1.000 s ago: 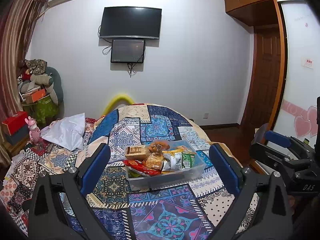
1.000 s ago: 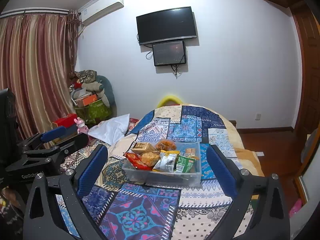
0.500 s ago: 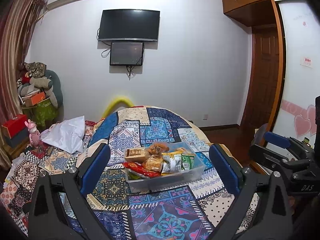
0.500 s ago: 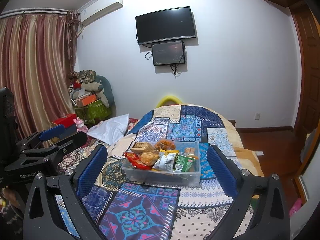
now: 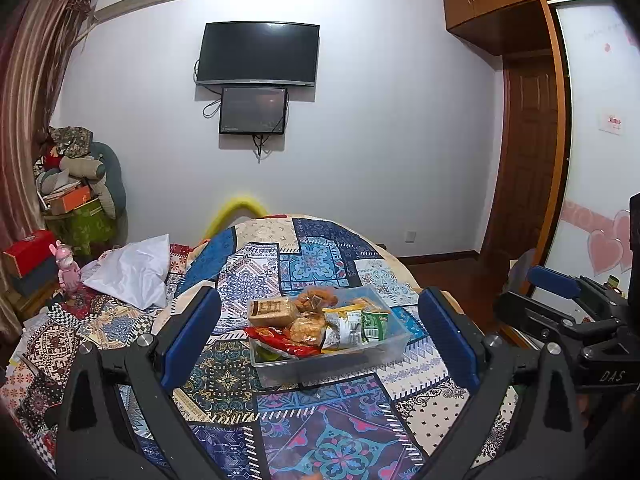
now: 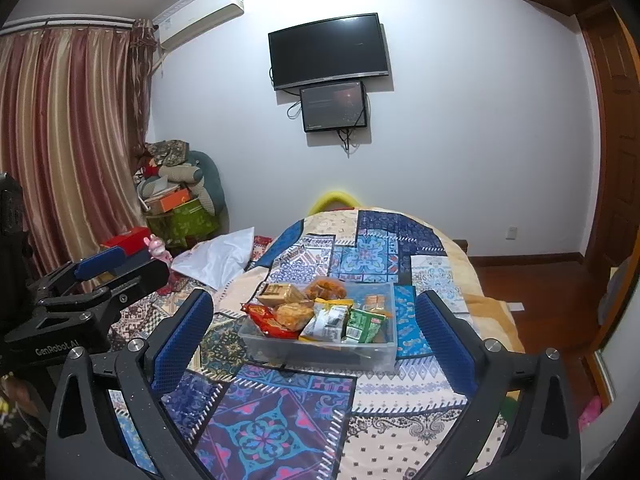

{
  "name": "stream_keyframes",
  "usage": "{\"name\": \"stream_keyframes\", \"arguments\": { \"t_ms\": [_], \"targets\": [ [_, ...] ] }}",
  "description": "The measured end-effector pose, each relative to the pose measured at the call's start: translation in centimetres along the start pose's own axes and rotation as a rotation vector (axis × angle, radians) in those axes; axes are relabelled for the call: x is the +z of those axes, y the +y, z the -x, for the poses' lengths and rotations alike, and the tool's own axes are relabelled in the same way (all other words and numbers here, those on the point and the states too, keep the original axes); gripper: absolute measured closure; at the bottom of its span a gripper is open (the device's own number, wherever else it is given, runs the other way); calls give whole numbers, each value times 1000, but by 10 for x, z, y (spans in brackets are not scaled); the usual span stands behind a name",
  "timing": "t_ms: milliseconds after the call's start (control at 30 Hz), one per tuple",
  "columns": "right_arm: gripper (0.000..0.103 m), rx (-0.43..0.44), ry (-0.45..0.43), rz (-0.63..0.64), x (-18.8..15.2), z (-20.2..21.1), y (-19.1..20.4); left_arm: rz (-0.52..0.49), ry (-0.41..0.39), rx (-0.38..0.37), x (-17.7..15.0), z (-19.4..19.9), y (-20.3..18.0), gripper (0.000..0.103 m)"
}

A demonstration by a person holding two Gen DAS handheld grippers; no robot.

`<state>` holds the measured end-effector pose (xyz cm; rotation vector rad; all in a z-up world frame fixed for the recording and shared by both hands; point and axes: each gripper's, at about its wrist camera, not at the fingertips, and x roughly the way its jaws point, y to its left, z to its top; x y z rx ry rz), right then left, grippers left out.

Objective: Organize snacks

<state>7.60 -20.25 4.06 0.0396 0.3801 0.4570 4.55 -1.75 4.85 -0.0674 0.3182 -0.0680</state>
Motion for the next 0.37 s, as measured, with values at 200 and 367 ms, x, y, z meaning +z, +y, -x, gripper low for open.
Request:
{"name": "stream_keyframes", "arguments": {
  "t_ms": [200, 367],
  "targets": [
    [2, -3, 3, -1, -2, 0, 0, 2, 3, -9, -1, -2, -1, 3],
    [2, -4, 3, 0, -1, 0, 0, 4, 9, -11, -2, -4, -1, 3]
  ]
}}
